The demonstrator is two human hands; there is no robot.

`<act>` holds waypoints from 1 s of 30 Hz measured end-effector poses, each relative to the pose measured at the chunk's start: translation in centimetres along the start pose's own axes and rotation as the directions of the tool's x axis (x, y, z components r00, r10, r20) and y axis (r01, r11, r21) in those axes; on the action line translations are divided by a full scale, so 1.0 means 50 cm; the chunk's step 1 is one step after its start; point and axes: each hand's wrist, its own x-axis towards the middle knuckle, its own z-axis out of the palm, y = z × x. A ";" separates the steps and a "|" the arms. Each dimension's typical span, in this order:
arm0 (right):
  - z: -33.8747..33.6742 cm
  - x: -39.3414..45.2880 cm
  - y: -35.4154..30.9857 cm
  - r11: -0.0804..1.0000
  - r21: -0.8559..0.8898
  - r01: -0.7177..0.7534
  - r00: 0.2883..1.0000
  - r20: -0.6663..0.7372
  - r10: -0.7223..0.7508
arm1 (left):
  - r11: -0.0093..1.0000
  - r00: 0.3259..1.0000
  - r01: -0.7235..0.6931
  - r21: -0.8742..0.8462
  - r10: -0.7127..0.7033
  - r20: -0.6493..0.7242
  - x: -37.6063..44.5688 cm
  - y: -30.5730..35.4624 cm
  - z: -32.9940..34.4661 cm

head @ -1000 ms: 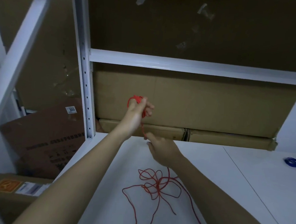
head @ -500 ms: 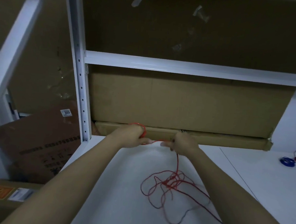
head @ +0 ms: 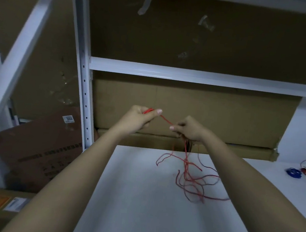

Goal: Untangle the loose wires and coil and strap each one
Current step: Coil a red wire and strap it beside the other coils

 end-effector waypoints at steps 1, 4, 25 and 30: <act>0.001 0.000 -0.008 0.999 0.036 0.015 0.998 -0.054 -0.013 | 1.000 1.000 -0.005 -0.009 0.005 -0.006 0.002 0.005 0.000; -0.010 0.011 -0.024 0.969 0.228 0.093 0.974 -0.222 -0.041 | 0.999 0.998 -0.029 -0.032 0.027 -0.053 0.009 0.018 0.002; -0.025 0.036 -0.114 0.862 0.408 0.300 0.894 -0.435 -0.106 | 0.988 0.983 -0.119 -0.094 0.105 -0.148 -0.013 0.088 -0.023; -0.018 0.037 -0.114 0.845 0.443 0.299 0.899 -0.427 -0.095 | 0.970 0.990 -0.080 -0.229 0.051 -0.132 -0.019 0.096 -0.025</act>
